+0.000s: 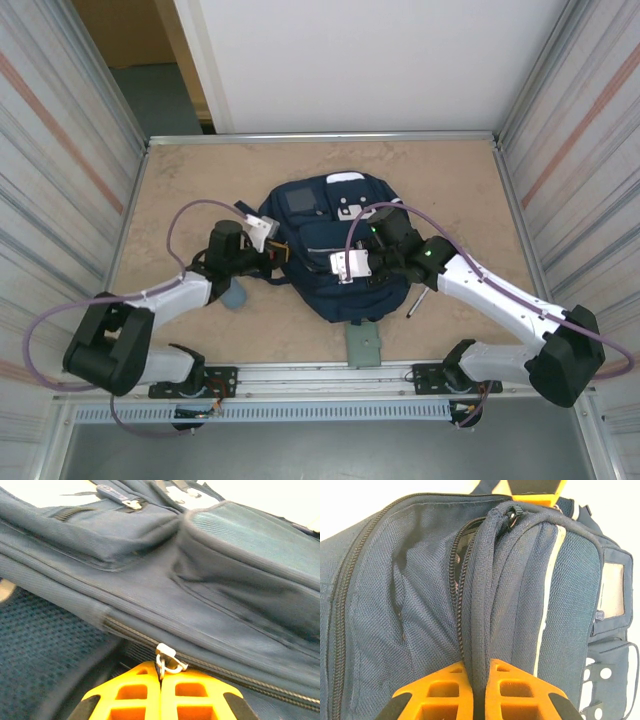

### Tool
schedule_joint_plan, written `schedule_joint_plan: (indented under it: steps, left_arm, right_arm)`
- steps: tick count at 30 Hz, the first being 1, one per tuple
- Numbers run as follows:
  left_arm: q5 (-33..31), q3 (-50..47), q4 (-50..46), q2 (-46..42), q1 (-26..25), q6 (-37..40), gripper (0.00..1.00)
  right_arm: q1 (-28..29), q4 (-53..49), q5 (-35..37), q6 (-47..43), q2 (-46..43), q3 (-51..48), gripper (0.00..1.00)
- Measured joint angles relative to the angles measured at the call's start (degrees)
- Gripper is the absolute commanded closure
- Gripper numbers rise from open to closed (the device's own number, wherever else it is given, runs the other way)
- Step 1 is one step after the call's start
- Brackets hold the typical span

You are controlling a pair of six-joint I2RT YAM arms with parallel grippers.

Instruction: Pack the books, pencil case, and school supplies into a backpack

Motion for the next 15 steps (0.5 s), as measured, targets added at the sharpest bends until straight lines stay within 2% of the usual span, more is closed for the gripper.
schedule_joint_plan:
  steps: [9,10,12,14,15]
  left_arm:
    - [9.9,9.62,-4.17,12.96,6.86,-5.2,1.0]
    - [10.91,9.9,-4.46,13.62,7.41,-6.12,1.0]
    - [12.13,10.03,-4.87,14.03,8.13,-7.54,0.87]
    - [12.11,10.32,-5.62,14.01,8.59,-8.61,0.79]
    - [10.91,10.58,-6.21,14.01,9.16,-9.42,0.76]
  right_arm:
    - [1.46,3.28,2.19,0.98,1.27,0.0,1.0]
    - [1.9,3.69,2.56,1.11,1.55,0.0,0.95]
    - [2.78,4.52,3.48,2.03,1.9,-0.04,0.89]
    - [3.39,5.88,3.56,3.26,1.88,-0.61,0.71]
    - [3.76,6.56,3.21,4.09,1.62,-1.14,0.73]
